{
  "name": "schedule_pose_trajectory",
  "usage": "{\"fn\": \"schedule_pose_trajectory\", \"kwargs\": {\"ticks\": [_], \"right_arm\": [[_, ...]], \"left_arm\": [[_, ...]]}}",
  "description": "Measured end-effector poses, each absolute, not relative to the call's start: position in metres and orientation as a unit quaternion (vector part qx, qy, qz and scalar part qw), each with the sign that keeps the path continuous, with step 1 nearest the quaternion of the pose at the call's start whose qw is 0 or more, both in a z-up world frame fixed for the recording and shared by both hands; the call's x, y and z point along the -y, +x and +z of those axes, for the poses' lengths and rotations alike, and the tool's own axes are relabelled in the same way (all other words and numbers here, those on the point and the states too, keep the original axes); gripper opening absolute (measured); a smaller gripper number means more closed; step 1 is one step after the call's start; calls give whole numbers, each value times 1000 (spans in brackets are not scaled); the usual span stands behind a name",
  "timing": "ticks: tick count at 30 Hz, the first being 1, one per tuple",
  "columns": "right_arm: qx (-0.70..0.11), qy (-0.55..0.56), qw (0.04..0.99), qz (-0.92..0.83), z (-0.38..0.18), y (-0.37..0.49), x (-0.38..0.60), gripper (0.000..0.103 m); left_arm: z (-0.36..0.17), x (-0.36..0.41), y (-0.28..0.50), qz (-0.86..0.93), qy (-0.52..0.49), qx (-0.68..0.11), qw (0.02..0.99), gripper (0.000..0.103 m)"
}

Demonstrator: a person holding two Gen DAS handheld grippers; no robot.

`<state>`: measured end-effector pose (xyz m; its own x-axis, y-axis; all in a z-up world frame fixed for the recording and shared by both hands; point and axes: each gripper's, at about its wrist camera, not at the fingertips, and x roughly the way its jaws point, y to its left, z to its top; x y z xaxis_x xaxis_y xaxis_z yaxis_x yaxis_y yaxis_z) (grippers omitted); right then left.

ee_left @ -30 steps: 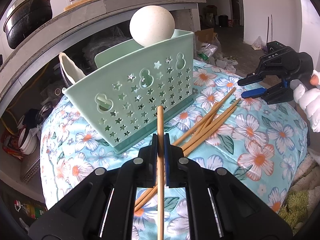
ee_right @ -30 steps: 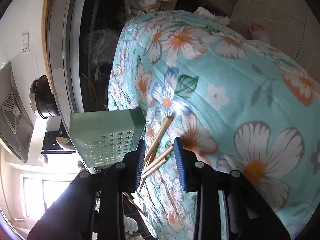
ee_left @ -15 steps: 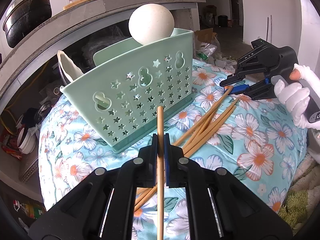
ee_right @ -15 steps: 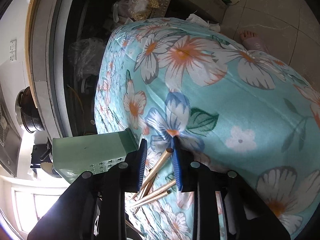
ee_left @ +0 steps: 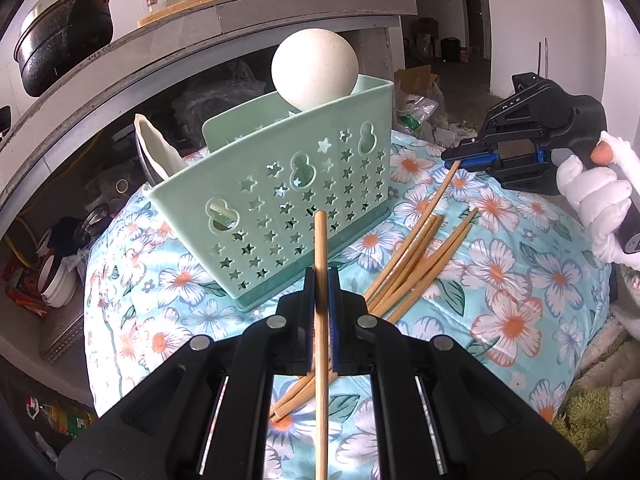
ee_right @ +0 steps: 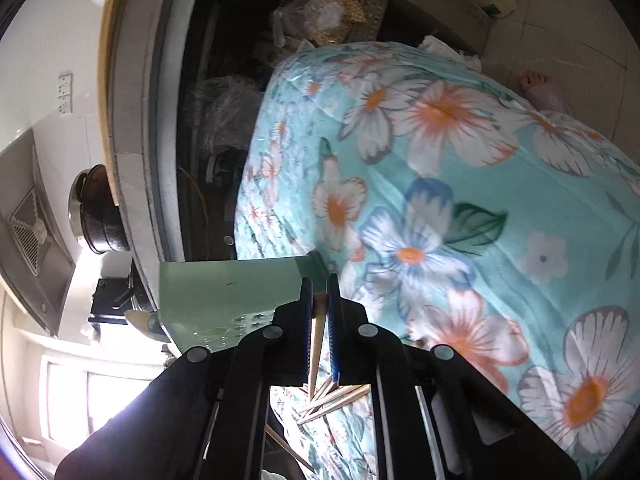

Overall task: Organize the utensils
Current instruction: 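Carry the chopsticks toward the green holder with both tools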

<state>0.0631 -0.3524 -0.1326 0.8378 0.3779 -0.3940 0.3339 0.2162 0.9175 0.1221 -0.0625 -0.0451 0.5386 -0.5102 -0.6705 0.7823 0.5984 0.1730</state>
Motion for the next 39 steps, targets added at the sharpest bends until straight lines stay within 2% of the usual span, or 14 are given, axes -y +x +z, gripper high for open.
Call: {"fn": "schedule_pose_trajectory", "kwargs": {"ticks": [14,32,39], "right_arm": [[-214,483,848,37,-31,37,337,7],[-173,417,892,39,19,16,322,7],[-162,409,897,40,29,11,322,7]], "left_arm": [[-9,44,124,-387,173,-276,863,5],[58,8,133,-427,52,-237,871,5],[96,-5,137,-438,11,-196,877,5]]}}
